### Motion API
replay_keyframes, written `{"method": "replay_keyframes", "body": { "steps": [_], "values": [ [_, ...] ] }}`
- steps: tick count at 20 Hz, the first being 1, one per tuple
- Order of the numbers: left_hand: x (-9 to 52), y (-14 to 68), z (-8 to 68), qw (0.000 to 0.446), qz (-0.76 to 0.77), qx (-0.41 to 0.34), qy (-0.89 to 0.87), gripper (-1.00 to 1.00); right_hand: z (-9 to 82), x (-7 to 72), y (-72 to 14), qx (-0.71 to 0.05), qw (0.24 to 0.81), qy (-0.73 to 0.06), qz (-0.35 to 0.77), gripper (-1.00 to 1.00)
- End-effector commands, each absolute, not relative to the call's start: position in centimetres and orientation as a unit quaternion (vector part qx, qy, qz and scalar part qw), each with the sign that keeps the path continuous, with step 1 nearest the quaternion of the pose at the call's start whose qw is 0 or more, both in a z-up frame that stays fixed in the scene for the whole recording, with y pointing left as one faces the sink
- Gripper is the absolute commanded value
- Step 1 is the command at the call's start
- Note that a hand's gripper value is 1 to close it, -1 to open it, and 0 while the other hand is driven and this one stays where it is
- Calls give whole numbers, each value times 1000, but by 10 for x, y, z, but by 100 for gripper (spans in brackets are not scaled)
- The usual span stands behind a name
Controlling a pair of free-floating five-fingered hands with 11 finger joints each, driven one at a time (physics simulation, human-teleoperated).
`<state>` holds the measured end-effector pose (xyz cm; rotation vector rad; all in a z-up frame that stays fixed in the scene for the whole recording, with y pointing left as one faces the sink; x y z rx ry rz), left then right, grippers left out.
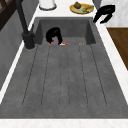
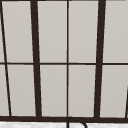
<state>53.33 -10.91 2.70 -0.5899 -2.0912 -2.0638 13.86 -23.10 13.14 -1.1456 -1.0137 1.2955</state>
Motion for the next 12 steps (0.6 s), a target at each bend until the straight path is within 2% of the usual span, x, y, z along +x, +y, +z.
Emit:
{"method": "replay_keyframes", "body": {
  "steps": [1,12],
  "values": [
    [531,-96,58,65,-694,-187,-692,100,131,139,-231,-482,538,-426,545,0],
    [528,-44,126,64,-699,-183,-688,100,131,139,-231,-482,538,-426,545,0]
  ]
}}
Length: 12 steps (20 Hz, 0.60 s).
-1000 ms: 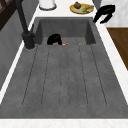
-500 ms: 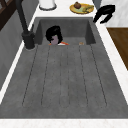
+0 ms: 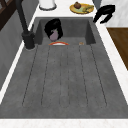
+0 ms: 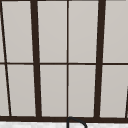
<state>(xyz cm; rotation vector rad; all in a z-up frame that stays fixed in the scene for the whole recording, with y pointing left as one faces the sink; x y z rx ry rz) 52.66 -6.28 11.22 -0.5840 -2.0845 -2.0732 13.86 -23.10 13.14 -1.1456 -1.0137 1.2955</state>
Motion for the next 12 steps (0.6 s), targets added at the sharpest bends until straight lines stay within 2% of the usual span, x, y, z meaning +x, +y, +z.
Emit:
{"method": "replay_keyframes", "body": {
  "steps": [1,9,12],
  "values": [
    [527,-40,130,67,-699,-182,-688,100,131,139,-231,-482,538,-426,545,0],
    [525,9,161,78,-691,-188,-694,100,131,139,-231,-482,538,-426,545,0],
    [520,32,160,57,-696,-173,-695,100,131,139,-231,-482,538,-426,545,0]
  ]
}}
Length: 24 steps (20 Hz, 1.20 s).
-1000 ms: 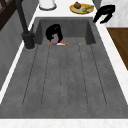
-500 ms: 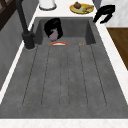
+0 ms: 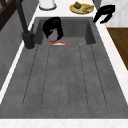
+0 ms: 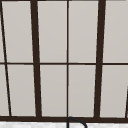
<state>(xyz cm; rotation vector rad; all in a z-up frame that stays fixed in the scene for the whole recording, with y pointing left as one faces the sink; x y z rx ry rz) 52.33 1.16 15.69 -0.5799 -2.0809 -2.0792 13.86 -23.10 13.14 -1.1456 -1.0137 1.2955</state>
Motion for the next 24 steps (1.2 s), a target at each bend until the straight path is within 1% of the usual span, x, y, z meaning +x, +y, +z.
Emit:
{"method": "replay_keyframes", "body": {
  "steps": [1,3,6,24],
  "values": [
    [519,40,161,56,-696,-172,-695,100,131,139,-231,-482,538,-426,545,0],
    [516,54,158,54,-697,-169,-695,100,131,139,-231,-482,538,-426,545,0],
    [510,75,158,64,-696,-168,-696,100,131,139,-231,-482,538,-426,545,0],
    [482,211,148,61,-698,-166,-693,100,131,139,-231,-482,538,-426,545,0]
  ]
}}
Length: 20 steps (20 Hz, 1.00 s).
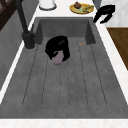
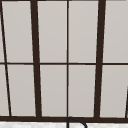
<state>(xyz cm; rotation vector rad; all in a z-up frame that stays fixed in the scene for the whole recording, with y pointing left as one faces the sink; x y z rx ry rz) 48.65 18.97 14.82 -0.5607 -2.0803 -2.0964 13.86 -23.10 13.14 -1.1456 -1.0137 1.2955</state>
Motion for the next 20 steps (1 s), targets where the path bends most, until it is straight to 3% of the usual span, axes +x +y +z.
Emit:
{"method": "replay_keyframes", "body": {
  "steps": [1,20],
  "values": [
    [481,218,148,61,-699,-166,-693,100,131,139,-231,-482,538,-426,545,0],
    [455,360,144,66,-693,-173,-697,100,131,139,-231,-482,538,-426,545,0]
  ]
}}
